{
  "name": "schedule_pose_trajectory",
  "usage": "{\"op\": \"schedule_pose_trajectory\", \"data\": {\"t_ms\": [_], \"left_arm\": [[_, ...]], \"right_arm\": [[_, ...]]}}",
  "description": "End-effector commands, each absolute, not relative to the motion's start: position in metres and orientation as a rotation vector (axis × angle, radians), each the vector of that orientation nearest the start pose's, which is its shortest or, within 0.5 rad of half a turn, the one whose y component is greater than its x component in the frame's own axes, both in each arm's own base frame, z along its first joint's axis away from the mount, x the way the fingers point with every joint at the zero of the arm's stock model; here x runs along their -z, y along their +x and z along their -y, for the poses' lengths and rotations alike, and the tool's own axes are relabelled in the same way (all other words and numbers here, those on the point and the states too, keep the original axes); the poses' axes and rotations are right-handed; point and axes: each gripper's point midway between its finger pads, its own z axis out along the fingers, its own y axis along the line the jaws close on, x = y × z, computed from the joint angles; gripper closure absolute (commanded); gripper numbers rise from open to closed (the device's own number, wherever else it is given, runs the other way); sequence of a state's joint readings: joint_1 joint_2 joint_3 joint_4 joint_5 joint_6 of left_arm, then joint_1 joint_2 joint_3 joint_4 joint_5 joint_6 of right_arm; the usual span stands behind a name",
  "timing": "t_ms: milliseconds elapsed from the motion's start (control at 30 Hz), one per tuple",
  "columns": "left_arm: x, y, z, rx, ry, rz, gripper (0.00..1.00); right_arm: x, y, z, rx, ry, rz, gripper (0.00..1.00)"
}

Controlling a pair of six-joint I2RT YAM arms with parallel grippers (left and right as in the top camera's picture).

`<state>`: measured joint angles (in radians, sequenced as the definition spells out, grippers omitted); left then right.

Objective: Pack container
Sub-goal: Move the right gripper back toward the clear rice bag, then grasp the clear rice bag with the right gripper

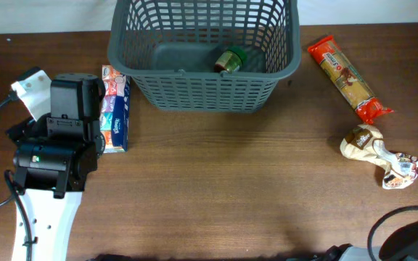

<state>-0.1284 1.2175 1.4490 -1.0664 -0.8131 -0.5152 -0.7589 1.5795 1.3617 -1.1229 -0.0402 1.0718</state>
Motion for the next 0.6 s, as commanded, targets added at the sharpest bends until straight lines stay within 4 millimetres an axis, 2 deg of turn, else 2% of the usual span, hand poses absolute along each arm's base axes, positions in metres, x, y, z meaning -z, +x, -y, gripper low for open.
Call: {"op": "schedule_pose_trajectory", "data": {"t_ms": [0,167,300,367,567], "left_arm": [[-0.338,0.295,-0.091,-0.635,-0.755,-2.022,0.00],[-0.338,0.295,-0.091,-0.635,-0.755,-2.022,0.00],[-0.338,0.295,-0.091,-0.635,-0.755,-2.022,0.00],[-0.338,0.295,-0.091,-0.635,-0.755,-2.022,0.01],[-0.338,0.295,-0.091,-0.635,-0.755,-2.022,0.01]], "right_arm": [[-0.125,0.245,0.217,0.182,-2.711,1.959,0.01],[-0.093,0.243,0.206,0.163,-2.741,1.737,0.01],[-0.070,0.260,0.203,0.207,-2.697,1.737,0.01],[-0.058,0.268,0.195,0.227,-2.682,1.688,0.01],[-0.028,0.276,0.177,0.162,-2.657,1.568,0.01]]}}
